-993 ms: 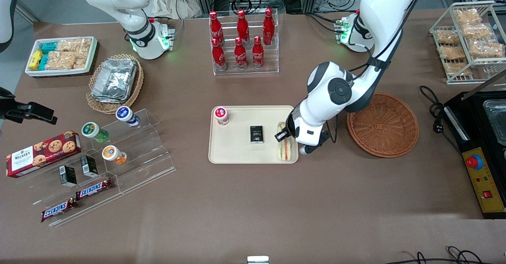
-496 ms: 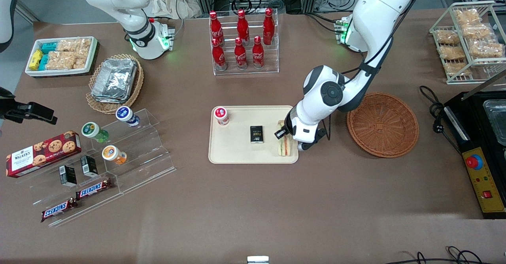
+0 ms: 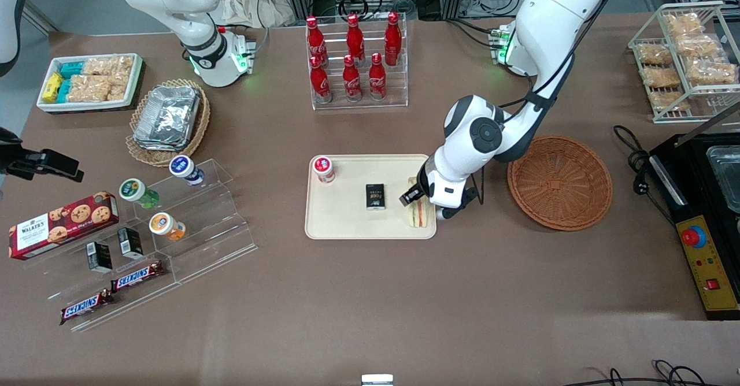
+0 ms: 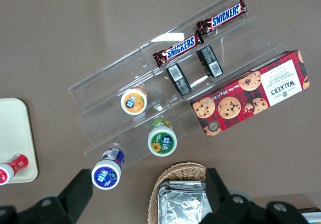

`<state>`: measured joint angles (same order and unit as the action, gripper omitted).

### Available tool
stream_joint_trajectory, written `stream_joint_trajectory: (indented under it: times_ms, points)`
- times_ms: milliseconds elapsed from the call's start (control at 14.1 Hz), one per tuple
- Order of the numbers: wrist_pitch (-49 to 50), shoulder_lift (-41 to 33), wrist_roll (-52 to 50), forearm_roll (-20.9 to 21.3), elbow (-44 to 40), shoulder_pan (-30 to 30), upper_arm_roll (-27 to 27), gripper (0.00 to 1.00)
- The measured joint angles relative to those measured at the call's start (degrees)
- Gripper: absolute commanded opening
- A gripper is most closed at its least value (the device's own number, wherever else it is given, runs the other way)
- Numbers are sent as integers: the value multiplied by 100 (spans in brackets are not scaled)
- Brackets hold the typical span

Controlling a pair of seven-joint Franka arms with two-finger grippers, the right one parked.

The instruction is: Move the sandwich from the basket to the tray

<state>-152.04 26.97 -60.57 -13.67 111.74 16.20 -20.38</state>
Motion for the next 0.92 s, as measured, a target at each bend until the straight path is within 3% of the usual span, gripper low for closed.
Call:
stream_joint_trajectory:
  times_ms: [426, 709, 922]
  points:
    - [436, -850, -155, 0, -382, -75, 233, 100]
    - [3502, -1160, -169, 107, -2210, -121, 954, 100]
    - [4827, -1241, 53, 518, -3036, -250, 1291, 100]
